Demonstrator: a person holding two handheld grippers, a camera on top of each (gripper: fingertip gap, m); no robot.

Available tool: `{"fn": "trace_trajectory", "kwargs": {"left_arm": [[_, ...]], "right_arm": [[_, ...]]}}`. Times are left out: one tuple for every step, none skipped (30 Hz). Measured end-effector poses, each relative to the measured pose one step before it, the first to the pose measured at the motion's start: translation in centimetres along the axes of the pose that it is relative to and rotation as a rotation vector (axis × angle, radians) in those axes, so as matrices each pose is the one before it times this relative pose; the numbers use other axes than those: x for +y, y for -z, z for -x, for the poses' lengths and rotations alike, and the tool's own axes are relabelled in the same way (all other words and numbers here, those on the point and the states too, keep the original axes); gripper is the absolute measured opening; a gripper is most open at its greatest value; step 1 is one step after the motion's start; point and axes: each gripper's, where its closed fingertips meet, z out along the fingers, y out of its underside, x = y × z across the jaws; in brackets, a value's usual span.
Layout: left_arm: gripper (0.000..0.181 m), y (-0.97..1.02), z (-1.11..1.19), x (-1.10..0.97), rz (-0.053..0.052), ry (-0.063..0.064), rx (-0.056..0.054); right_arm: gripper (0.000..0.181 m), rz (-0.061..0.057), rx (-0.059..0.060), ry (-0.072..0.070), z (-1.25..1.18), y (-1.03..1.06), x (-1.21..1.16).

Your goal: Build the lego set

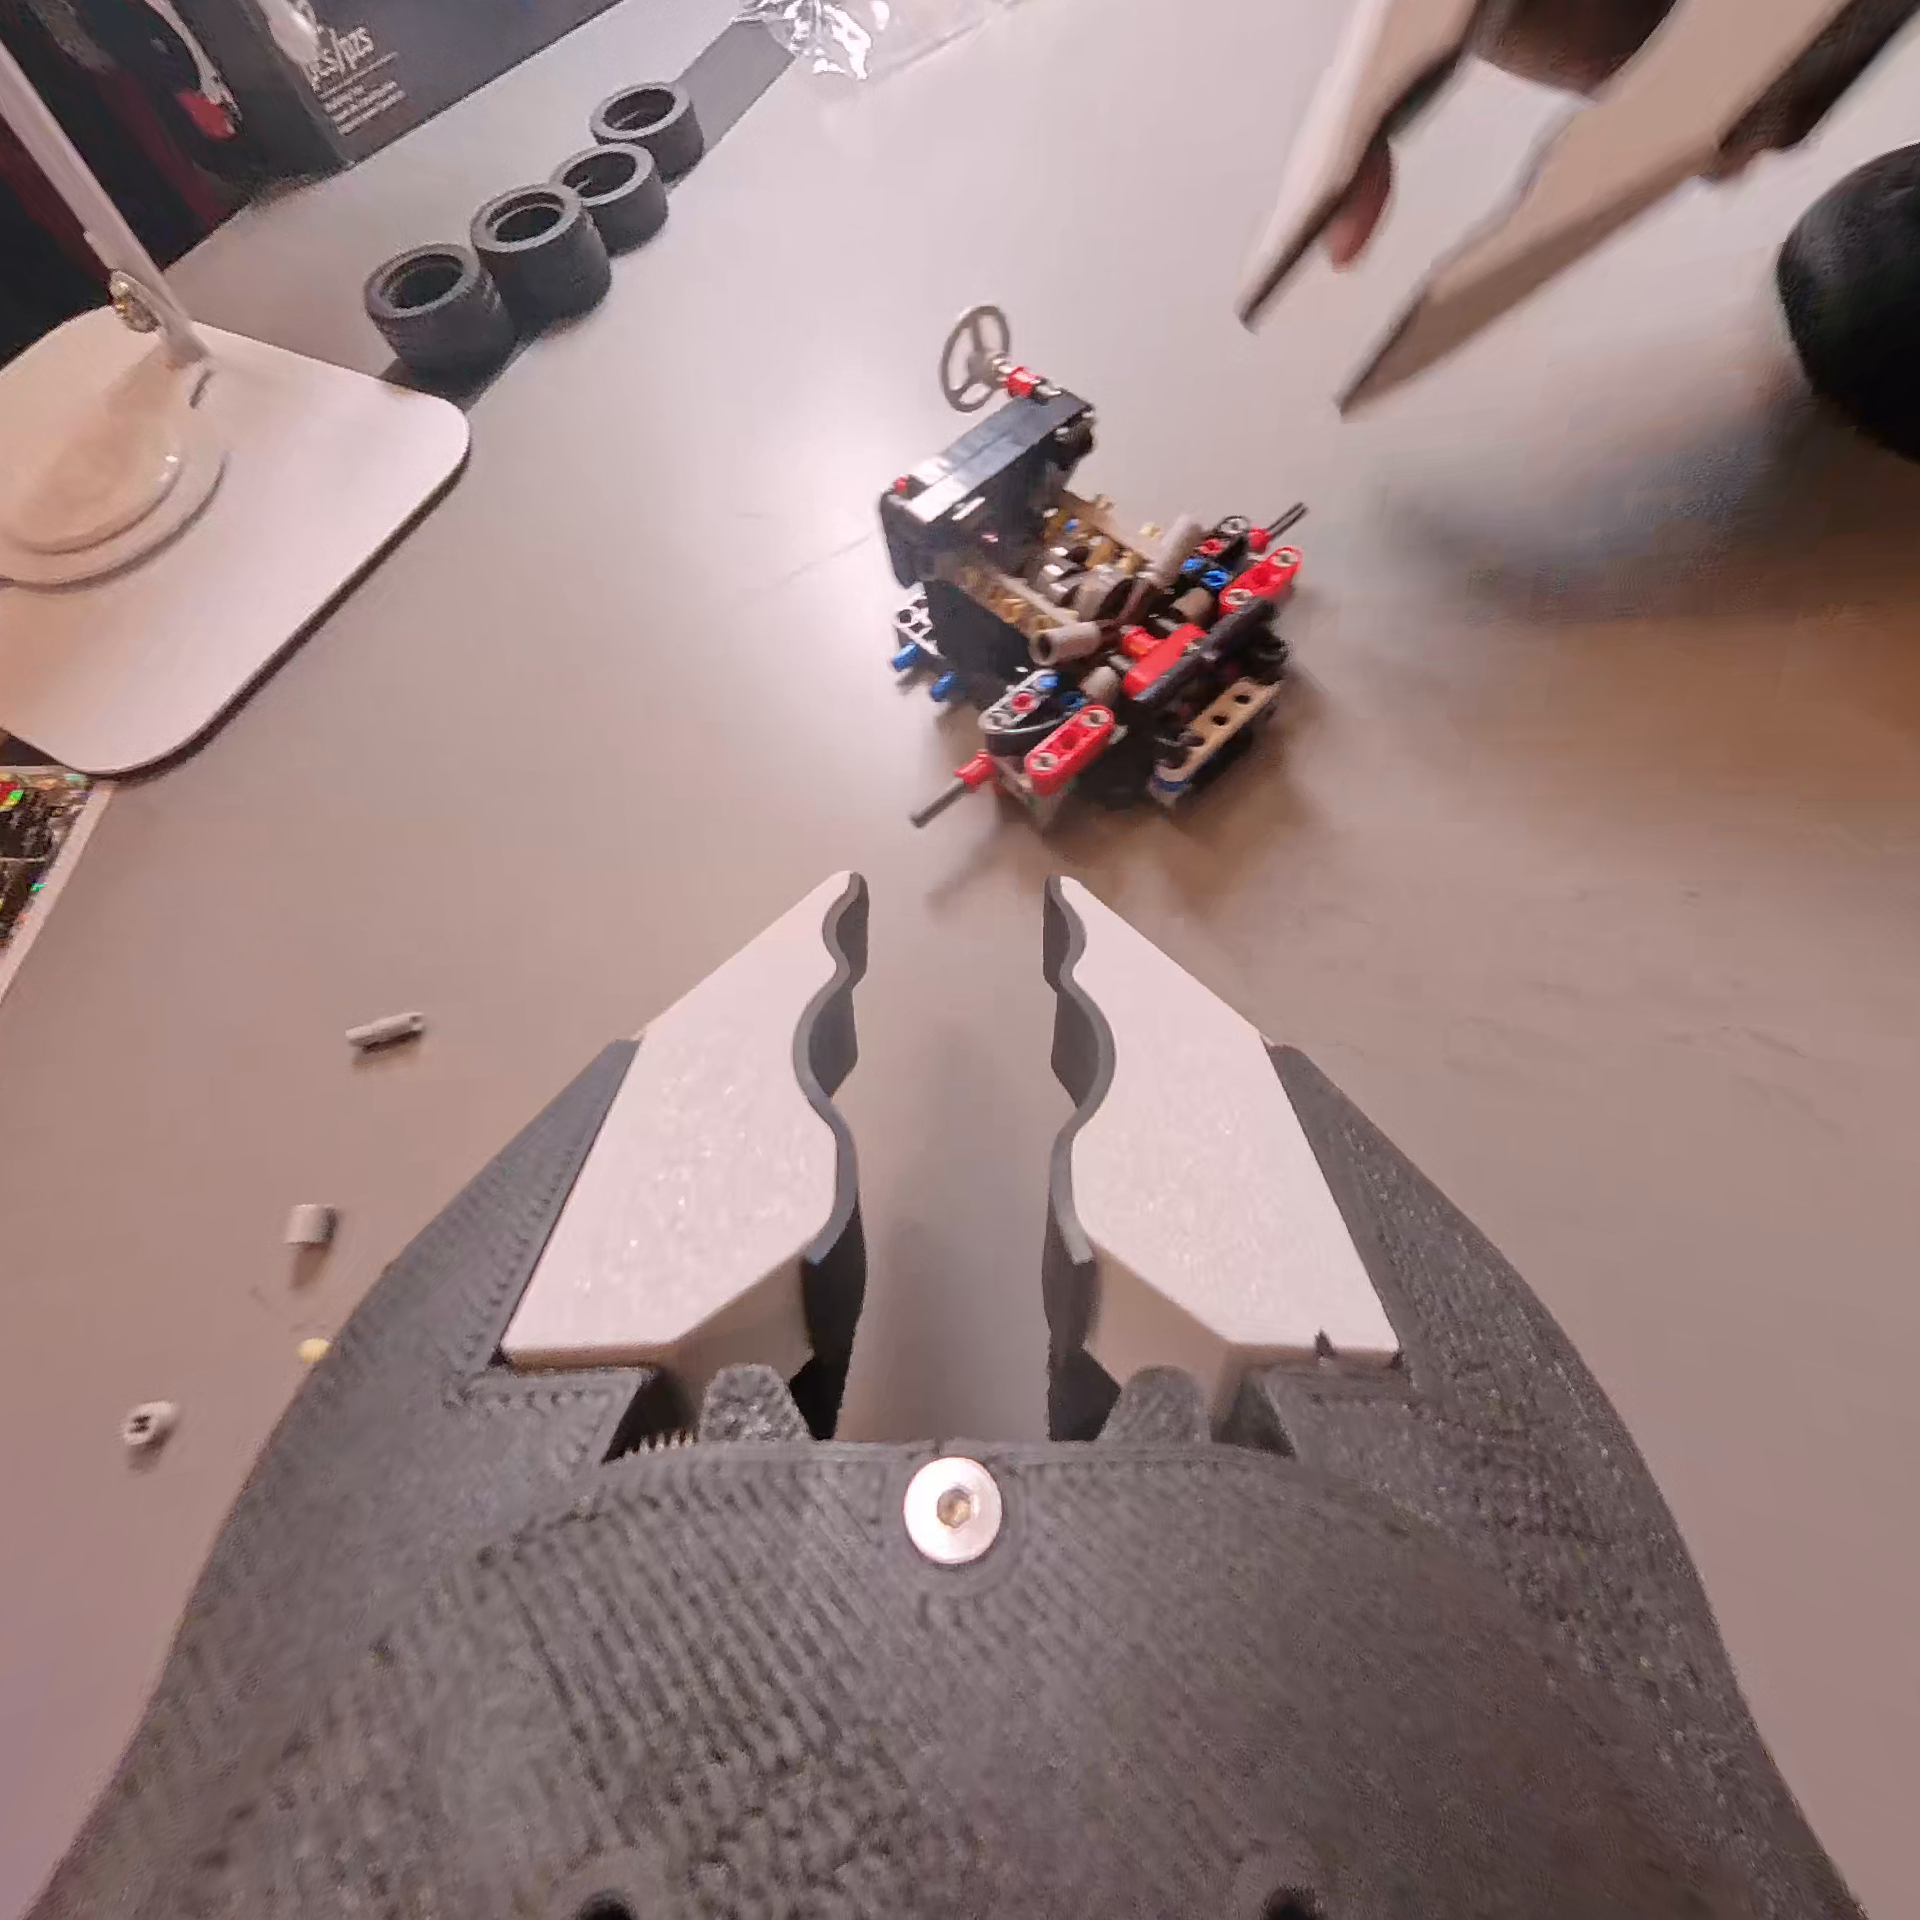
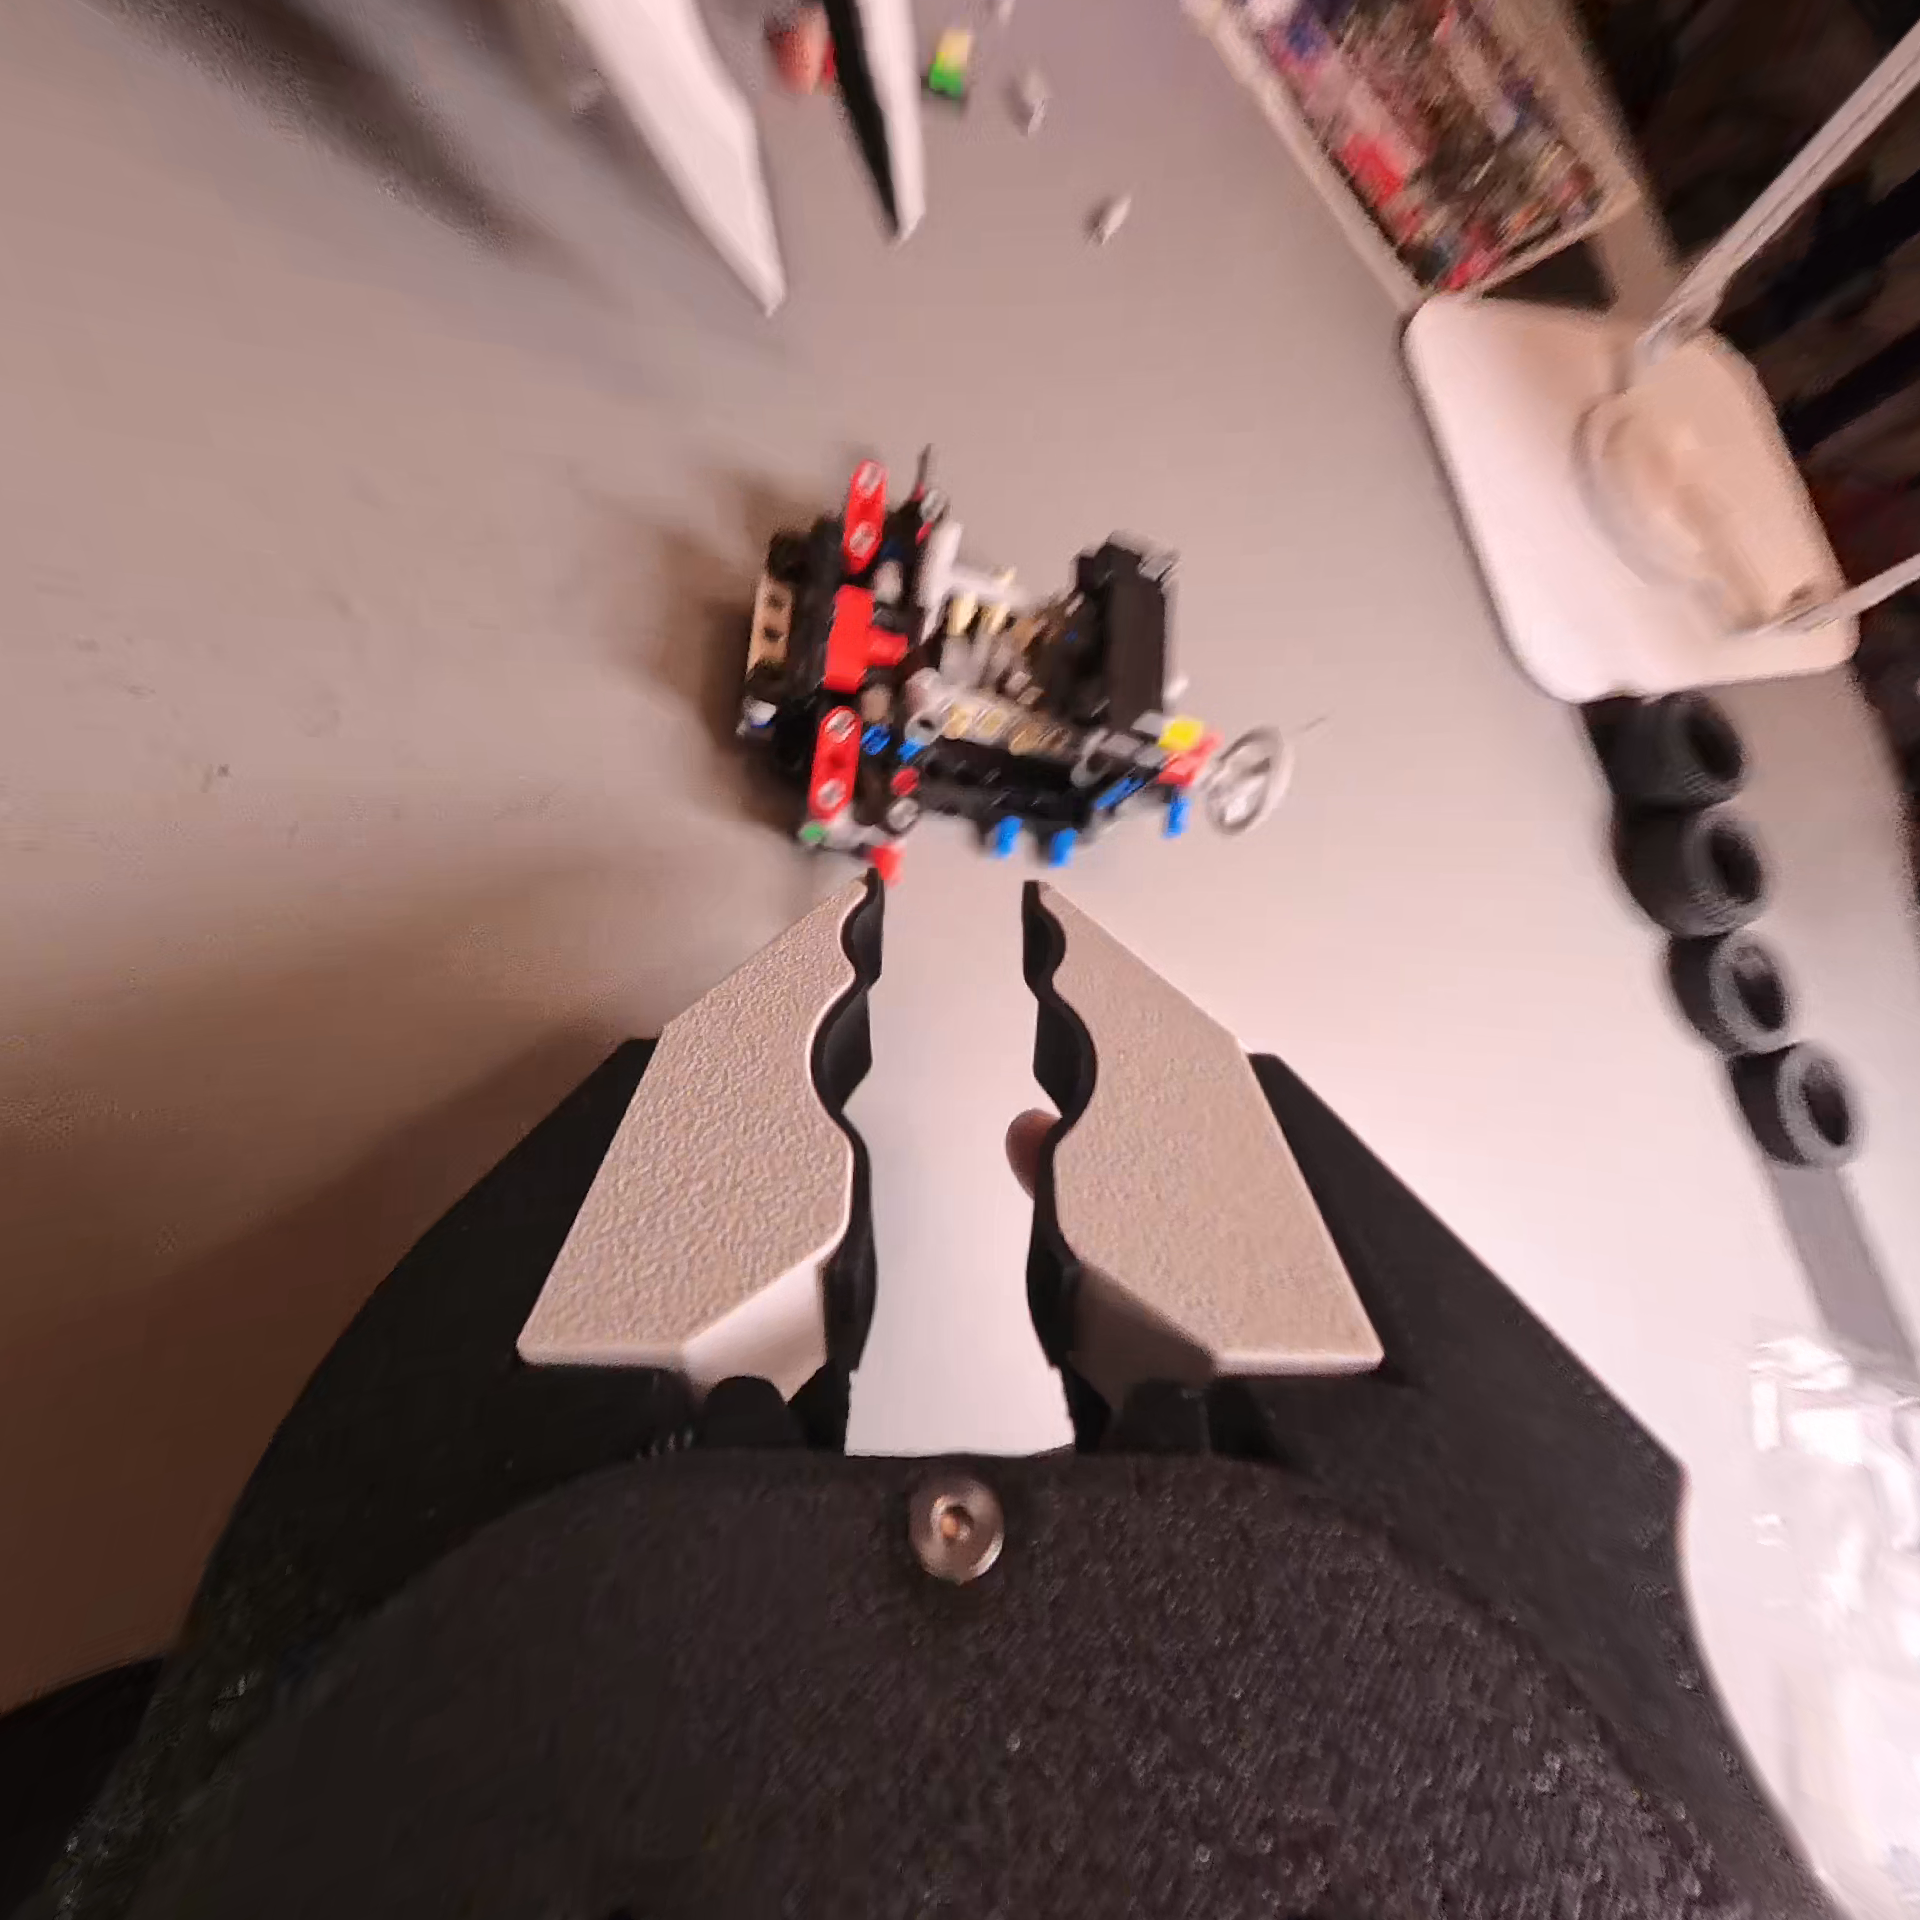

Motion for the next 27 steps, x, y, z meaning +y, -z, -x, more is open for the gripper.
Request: {"fn": "trace_trajectory", "kwargs": {"left_arm": [[0.032, 0.097, -0.644, -0.008, -0.0015, -0.0082, -0.0005], [0.032, 0.054, -0.527, 0.016, -0.0004, -0.0116, -0.0060], [0.031, 0.043, -0.445, 0.023, -0.0003, -0.0116, -0.0058], [0.030, 0.039, -0.390, 0.050, 0.0008, -0.0081, -0.0040], [0.029, 0.052, -0.294, 0.031, -0.0015, -0.0024, -0.0048], [0.028, 0.078, -0.286, 0.006, -0.0050, 0.0011, -0.0010], [0.028, 0.095, -0.249, 0.041, -0.0063, 0.0016, 0.0004], [0.026, 0.089, -0.131, 0.117, -0.0054, 0.0005, -0.0025], [0.025, 0.085, -0.051, 0.204, -0.0020, -0.0001, -0.0032], [0.025, 0.087, 0.004, 0.246, -0.0005, 0.0006, -0.0019], [0.025, 0.117, 0.063, 0.171, -0.0028, 0.0025, -0.0019], [0.025, 0.136, 0.048, 0.071, -0.0075, 0.0029, 0.0011], [0.027, 0.161, 0.086, -0.103, -0.0148, 0.0041, -0.0014], [0.028, 0.178, 0.184, -0.248, -0.0186, 0.0068, -0.0072], [0.030, 0.180, 0.128, -0.360, -0.0202, 0.0064, -0.0058], [0.032, 0.167, 0.118, -0.442, -0.0219, 0.0059, -0.0074], [0.033, 0.157, 0.147, -0.459, -0.0229, 0.0054, -0.0117], [0.035, 0.136, 0.151, -0.451, -0.0225, 0.0049, -0.0136], [0.035, 0.114, 0.094, -0.375, -0.0187, 0.0056, -0.0123], [0.035, 0.077, 0.031, -0.275, -0.0125, 0.0057, -0.0091], [0.036, 0.061, -0.022, -0.200, -0.0073, 0.0047, -0.0082], [0.036, 0.032, -0.107, -0.164, -0.0060, 0.0015, -0.0047], [0.036, 0.003, -0.202, -0.139, -0.0041, -0.0006, 0.0004], [0.036, -0.034, -0.268, -0.102, -0.0019, -0.0011, 0.0035], [0.036, -0.056, -0.275, -0.054, -0.0004, -0.0037, 0.0040], [0.036, -0.075, -0.256, 0.010, 0.0018, -0.0089, 0.0023], [0.036, -0.079, -0.159, 0.082, 0.0047, -0.0132, -0.0025]], "right_arm": [[0.026, -0.0276, 0.0006, 0.0219, -0.997, 0.452, -1.186], [0.026, -0.0061, -0.0146, 0.0279, -0.923, 0.165, -0.975], [0.027, 0.0307, -0.0190, 0.0267, -1.003, -0.191, -0.509], [0.029, 0.0528, -0.0121, 0.0169, -1.212, -0.491, -0.222], [0.030, 0.0460, -0.0208, 0.0009, -1.046, -0.702, -0.327], [0.032, 0.0421, -0.0525, -0.0124, -0.444, -0.799, -0.358], [0.036, 0.0476, -0.0636, -0.0206, -0.079, -0.828, -0.250], [0.037, 0.0501, -0.0445, -0.0160, -0.149, -0.809, -0.168], [0.037, 0.0406, -0.0405, -0.0078, 0.037, -0.785, -0.197], [0.037, 0.0444, -0.0413, -0.0042, 0.255, -0.746, -0.012], [0.036, 0.0507, -0.0326, -0.0047, 0.260, -0.726, 0.197], [0.033, 0.0607, -0.0154, -0.0061, 0.092, -0.663, 0.502], [0.029, 0.0576, -0.0075, -0.0116, 0.050, -0.572, 0.598], [0.026, 0.0283, -0.0143, -0.0209, 0.204, -0.360, 0.269], [0.025, 0.0051, -0.0006, -0.0263, 0.001, -0.081, 0.030], [0.025, -0.0010, 0.0051, -0.0471, -0.104, 0.064, 0.009], [0.024, -0.0029, 0.0121, -0.0742, -0.243, 0.055, 0.088], [0.024, -0.0098, 0.0171, -0.0937, -0.380, 0.068, 0.150], [0.024, -0.0082, 0.0215, -0.1043, -0.522, 0.056, 0.340], [0.024, -0.0134, 0.0197, -0.0988, -0.627, 0.101, 0.383], [0.024, -0.0073, 0.0223, -0.0924, -0.764, 0.152, 0.526], [0.024, -0.0090, 0.0293, -0.0917, -0.980, 0.168, 0.496], [0.024, -0.0153, 0.0263, -0.0799, -0.986, 0.152, 0.354], [0.024, -0.0113, 0.0214, -0.0733, -0.936, 0.156, 0.345], [0.024, -0.0084, 0.0160, -0.0604, -0.859, 0.146, 0.334], [0.024, -0.0116, 0.0138, -0.0579, -0.826, 0.164, 0.195], [0.024, -0.0146, 0.0059, -0.0569, -0.697, 0.147, 0.098]]}}
